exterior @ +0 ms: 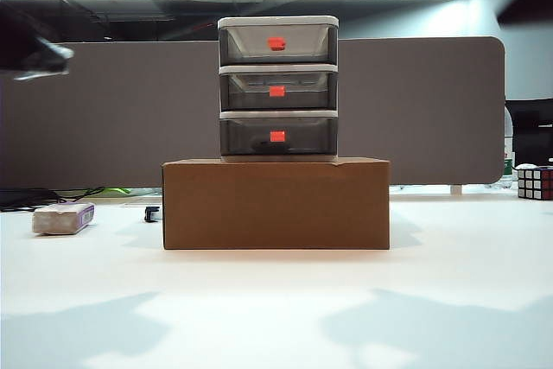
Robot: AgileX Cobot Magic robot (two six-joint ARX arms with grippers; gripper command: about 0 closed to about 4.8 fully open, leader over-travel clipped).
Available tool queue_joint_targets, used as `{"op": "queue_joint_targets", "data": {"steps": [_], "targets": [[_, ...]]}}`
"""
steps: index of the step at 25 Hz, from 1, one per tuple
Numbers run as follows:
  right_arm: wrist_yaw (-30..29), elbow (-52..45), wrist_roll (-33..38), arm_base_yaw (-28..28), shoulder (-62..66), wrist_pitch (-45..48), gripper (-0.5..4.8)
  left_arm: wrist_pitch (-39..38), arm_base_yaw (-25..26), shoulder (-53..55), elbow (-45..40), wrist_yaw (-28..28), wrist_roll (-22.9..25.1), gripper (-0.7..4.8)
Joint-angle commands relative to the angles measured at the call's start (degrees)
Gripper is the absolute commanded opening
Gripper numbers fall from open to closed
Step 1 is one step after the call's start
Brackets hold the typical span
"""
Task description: Open the third layer of the drawer on the table, pick up the earphone case on the table and put it in, and finally close the drawer.
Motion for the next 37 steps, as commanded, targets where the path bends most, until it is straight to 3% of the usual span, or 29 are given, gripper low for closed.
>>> {"op": "queue_joint_targets", "data": {"steps": [1, 11, 18, 22, 26, 30, 33, 37], "targets": [[1.36, -4.37, 0.79, 0.07, -5.46, 1.09, -0.05, 0.92, -0.04, -3.67, -1.95, -0.68, -0.20, -0.05], [3.08, -13.86, 2.99, 0.07, -20.22, 1.05, -0.05, -2.01, -0.04, -13.92, -7.76, -0.83, -2.62, -0.06], [3.43, -17.38, 2.69, -0.48, -20.65, 1.14, -0.05, -6.73, 0.02, -17.86, -7.78, -1.97, -3.30, -0.06], [3.45, -17.38, 0.31, -2.54, -20.65, 1.14, -0.05, -7.10, 0.26, -17.86, -7.78, -4.37, -0.81, -0.06], [2.75, -17.38, -0.63, -8.85, -20.65, 0.96, -0.05, -7.06, 1.81, -17.86, -7.80, -7.91, 1.57, -0.06], [-0.02, -17.38, -1.14, -14.14, -20.65, 1.75, -0.05, -6.73, 7.61, -17.86, -7.80, -5.25, 2.47, -0.06], [-2.25, -17.38, -1.11, -19.34, -20.65, 2.93, -0.05, -6.45, 18.47, -17.86, -7.80, 4.94, 2.38, -0.06], [-3.02, -17.38, -1.16, -21.20, -20.65, 2.99, -0.05, -6.34, 29.53, -17.86, -7.78, 14.43, 2.08, -0.06]]}}
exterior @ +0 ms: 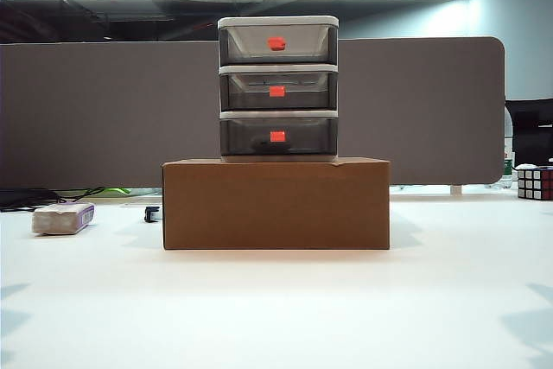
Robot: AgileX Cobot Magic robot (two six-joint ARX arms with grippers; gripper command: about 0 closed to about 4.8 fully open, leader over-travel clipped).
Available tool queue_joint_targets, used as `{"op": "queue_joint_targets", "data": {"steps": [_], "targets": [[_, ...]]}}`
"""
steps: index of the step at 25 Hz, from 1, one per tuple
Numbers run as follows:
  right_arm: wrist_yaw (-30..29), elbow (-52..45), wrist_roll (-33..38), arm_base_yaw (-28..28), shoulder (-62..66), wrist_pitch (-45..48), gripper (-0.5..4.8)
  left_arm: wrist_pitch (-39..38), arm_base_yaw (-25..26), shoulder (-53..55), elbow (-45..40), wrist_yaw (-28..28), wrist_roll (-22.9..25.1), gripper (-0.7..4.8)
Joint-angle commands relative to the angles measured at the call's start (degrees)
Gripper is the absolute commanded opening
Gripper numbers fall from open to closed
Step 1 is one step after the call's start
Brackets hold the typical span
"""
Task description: Open the third layer of the drawer on the table, pick up the earphone case on the table and put it in, and finally close the drawer.
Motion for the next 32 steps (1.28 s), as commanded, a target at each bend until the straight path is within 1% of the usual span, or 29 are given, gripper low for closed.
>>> {"op": "queue_joint_targets", "data": {"steps": [1, 2, 3, 4, 7, 8, 13, 15, 32], "targets": [[-0.17, -0.35, -0.28, -0.09, -0.13, 1.25, -0.05, 0.94, 4.63, 0.02, 0.33, 5.81, -0.04, -0.06], [-0.20, -0.35, -0.66, -0.26, -0.13, 1.44, -0.05, 1.01, 7.23, 0.02, 0.33, 7.85, 0.50, -0.06], [0.02, -0.35, -0.70, -0.48, -0.13, 1.55, -0.05, 0.98, 8.35, 0.02, 0.33, 7.80, 0.87, -0.06], [1.66, -0.35, -0.68, -0.63, -0.13, 1.92, -0.05, 1.16, 9.79, 0.02, 0.33, 7.67, 1.11, -0.06], [4.81, -0.35, -0.66, -0.61, -0.13, 2.58, -0.05, 1.20, 11.21, 0.02, 0.33, 7.67, 1.11, -0.05], [6.67, -0.35, -0.66, -0.61, -0.13, 3.28, -0.05, 1.46, 11.52, 0.02, 0.33, 7.63, 1.14, -0.05], [7.32, -0.35, -0.66, -0.59, -0.13, 5.62, -0.05, 3.06, 11.47, 0.02, 0.35, 7.06, 1.05, -0.05], [7.17, -0.35, -0.42, -0.57, -0.13, 6.43, -0.05, 2.80, 11.47, 0.02, 0.35, 7.56, -0.48, -0.05], [7.15, -0.35, -0.17, -0.50, -0.13, 6.19, -0.05, 2.64, 11.45, 0.02, 0.35, 7.65, -0.42, -0.05]]}}
